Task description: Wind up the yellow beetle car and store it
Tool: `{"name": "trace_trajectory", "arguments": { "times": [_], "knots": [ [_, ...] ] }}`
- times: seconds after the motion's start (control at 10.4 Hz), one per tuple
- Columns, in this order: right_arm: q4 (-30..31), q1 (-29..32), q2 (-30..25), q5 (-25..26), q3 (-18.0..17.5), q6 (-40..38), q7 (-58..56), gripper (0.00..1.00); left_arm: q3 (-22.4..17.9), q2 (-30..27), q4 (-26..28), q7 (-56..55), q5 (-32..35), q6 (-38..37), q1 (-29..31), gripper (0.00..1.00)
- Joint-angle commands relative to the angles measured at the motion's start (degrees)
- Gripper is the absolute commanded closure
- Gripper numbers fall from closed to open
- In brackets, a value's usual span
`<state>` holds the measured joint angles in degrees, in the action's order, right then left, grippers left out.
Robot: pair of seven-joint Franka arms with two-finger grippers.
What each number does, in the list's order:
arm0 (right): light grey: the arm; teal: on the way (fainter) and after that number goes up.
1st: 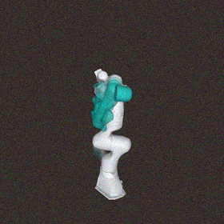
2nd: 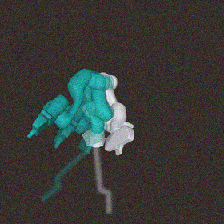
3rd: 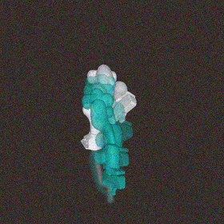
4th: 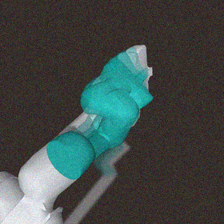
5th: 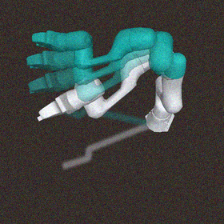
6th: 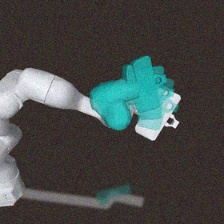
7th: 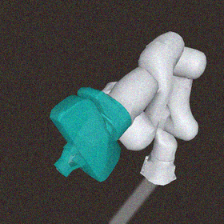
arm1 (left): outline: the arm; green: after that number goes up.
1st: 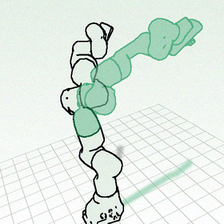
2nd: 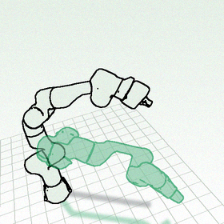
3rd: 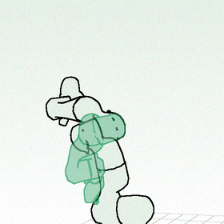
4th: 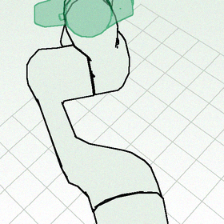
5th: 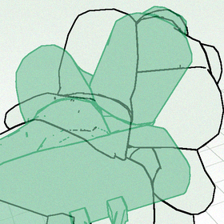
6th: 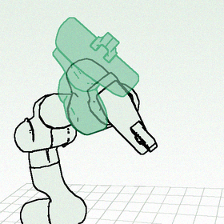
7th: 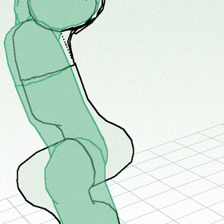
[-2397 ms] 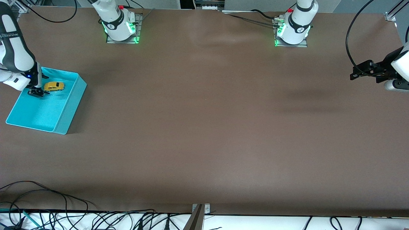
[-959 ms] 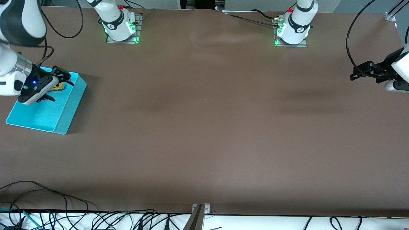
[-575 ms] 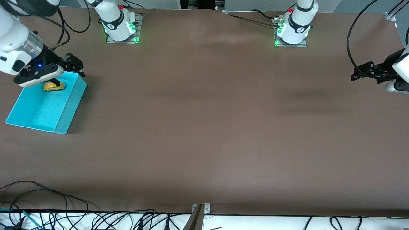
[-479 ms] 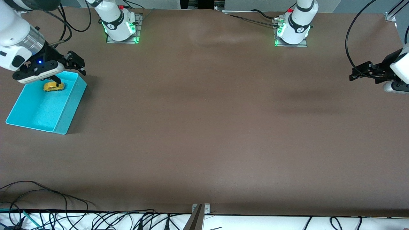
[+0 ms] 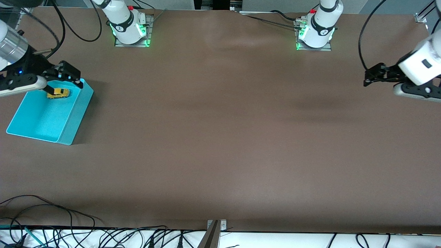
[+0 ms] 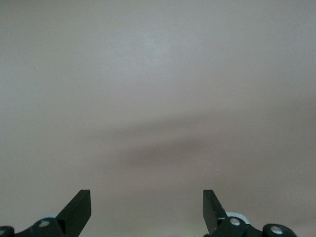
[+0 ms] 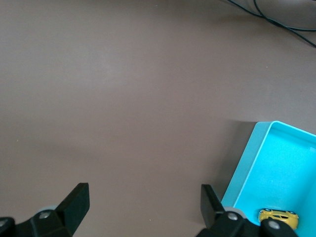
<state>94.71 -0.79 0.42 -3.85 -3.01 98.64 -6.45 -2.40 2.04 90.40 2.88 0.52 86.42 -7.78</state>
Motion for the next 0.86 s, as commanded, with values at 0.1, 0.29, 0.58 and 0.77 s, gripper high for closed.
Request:
{"name": "trace_trajectory", "arguments": {
  "times": [0.1,0.29,0.58,0.77],
  "knots": [
    [-3.0,-2.2,1.2,3.9,0.8,-4.1,6.1,0.0,-0.6,1.2,-2.7,-3.4,2.1,-1.2,-2.2,0.0],
    [-3.0,-2.3,0.7,5.4,0.7,-5.7,6.4,0.0,-0.6,1.1,-2.7,-3.4,2.0,-1.2,-2.3,0.0],
    [-3.0,-2.3,0.3,5.5,0.0,-5.9,6.4,0.0,-0.7,1.1,-2.7,-3.3,1.6,-1.2,-2.0,0.0],
    [-3.5,-2.2,0.4,5.0,0.0,-7.6,6.4,0.0,2.4,-0.3,-1.8,-3.3,1.0,-1.2,1.4,0.0]
  ]
}}
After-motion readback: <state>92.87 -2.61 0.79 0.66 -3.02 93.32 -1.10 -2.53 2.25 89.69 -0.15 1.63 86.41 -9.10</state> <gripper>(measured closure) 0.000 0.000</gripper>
